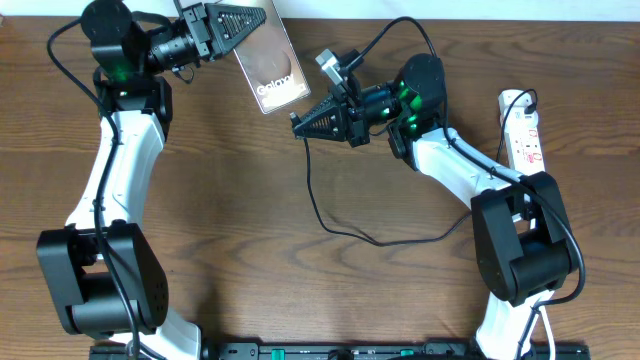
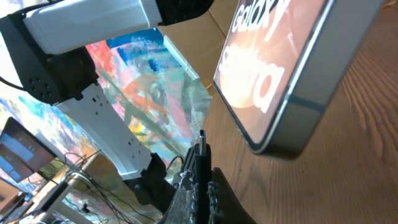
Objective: Plug charger to phone and switch on socket
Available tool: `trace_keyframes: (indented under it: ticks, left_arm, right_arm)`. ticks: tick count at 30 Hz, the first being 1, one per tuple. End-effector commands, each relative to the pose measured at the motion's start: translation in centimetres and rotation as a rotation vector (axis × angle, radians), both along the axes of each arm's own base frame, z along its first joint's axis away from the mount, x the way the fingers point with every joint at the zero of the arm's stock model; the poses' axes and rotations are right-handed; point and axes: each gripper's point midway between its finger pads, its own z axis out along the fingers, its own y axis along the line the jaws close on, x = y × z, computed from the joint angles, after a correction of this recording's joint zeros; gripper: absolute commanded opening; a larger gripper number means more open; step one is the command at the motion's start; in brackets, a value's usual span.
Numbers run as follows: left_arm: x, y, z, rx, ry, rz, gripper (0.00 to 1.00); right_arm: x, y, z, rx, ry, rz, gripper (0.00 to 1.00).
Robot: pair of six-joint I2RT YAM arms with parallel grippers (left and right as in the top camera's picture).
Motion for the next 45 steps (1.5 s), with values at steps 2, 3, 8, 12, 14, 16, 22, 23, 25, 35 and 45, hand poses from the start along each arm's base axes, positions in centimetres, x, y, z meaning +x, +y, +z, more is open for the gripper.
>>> trace_keyframes:
  ticks: [2,3,8,12,14,16,22,23,25,35,45]
  left_arm:
    - [-0.3,-0.2,1.4,-0.002,-0.039,0.008,0.08]
    - [-0.4,-0.3,1.4,-0.002,-0.039,0.005,0.07]
    - [-0.1,-0.4,1.5,-0.006,-0.039,0.019,0.08]
    - [-0.1,-0.4,1.5,-0.007,-0.039,0.022,0.07]
    - [-0.1,-0.4,1.5,-0.007,-0.040,0.022,0.07]
    - [-0.1,-0.4,1.5,-0.007,-0.039,0.021,0.06]
    - [-0.2,-0.5,1.4,-0.005,-0.039,0.012,0.08]
    - [-0.3,-0.5,1.4,-0.005,-0.039,0.011,0.07]
    - [-0.3,-0.5,1.4,-0.004,-0.039,0.005,0.07]
    - [-0.6,-0.7,1.3,0.001,-0.038,-0.014,0.08]
    - [-0.9,-0.9,1.2,0.004,-0.031,-0.032,0.07]
  right_arm:
    - [0.5,0.2,0.0,0.009,-0.009,-0.018,0.01]
    - [0.5,0.2,0.0,0.010,-0.010,-0.018,0.01]
    - [0.7,0.3,0.1,0.035,-0.071,-0.034,0.01]
    - [0.7,0.3,0.1,0.037,-0.075,-0.034,0.01]
    - [0.7,0.2,0.1,0.038,-0.078,-0.035,0.01]
    - [0.8,0.2,0.1,0.039,-0.082,-0.037,0.01]
    - [1.2,-0.1,0.1,0.040,-0.084,-0.050,0.01]
    - [1.2,-0.2,0.1,0.040,-0.086,-0.052,0.01]
    - [1.2,-0.2,0.1,0.041,-0.086,-0.053,0.01]
    - [1.5,-0.1,0.2,0.046,-0.088,-0.070,0.01]
    - [1.8,0.0,0.2,0.048,-0.082,-0.086,0.01]
